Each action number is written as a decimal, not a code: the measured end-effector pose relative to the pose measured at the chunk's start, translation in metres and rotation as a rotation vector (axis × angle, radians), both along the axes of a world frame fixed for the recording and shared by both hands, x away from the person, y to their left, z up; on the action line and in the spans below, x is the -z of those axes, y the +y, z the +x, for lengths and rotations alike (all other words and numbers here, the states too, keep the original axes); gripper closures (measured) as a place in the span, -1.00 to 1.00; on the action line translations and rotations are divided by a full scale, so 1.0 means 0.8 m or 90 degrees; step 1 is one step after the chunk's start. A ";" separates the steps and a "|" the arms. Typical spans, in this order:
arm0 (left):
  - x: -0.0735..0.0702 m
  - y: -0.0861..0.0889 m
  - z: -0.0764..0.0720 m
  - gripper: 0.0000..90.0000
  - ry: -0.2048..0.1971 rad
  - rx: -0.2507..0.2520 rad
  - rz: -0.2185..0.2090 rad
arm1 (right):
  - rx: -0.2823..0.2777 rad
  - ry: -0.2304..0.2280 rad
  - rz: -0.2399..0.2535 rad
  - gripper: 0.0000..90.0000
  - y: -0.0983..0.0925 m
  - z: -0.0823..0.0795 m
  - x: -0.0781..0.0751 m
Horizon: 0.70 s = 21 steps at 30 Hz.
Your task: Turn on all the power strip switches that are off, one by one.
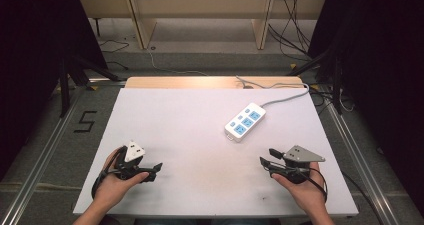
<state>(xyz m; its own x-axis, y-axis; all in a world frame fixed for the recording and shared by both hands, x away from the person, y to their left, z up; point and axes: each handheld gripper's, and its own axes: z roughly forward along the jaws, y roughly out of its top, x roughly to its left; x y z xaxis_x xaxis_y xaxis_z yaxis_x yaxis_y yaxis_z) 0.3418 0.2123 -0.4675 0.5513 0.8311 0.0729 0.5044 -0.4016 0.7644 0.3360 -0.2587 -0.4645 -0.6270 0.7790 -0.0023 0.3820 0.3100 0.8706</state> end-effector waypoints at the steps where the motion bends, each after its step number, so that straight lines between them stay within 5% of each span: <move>1: 0.000 0.000 0.000 -0.66 -0.001 -0.001 0.001 | 0.001 0.002 -0.018 0.34 0.002 0.000 0.000; 7: 0.001 0.000 0.000 -0.65 0.003 -0.003 0.003 | 0.000 -0.006 -0.053 0.91 0.007 0.001 -0.007; 21: 0.001 -0.001 0.000 -0.65 0.001 -0.001 -0.001 | 0.021 -0.004 -0.078 1.00 0.012 0.025 -0.026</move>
<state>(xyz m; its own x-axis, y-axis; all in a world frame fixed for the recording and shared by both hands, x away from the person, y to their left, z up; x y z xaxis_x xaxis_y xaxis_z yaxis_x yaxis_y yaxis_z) 0.3418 0.2117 -0.4683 0.5499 0.8322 0.0712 0.5064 -0.3999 0.7639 0.3558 -0.2490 -0.4433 -0.6004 0.7932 -0.1019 0.3891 0.4011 0.8293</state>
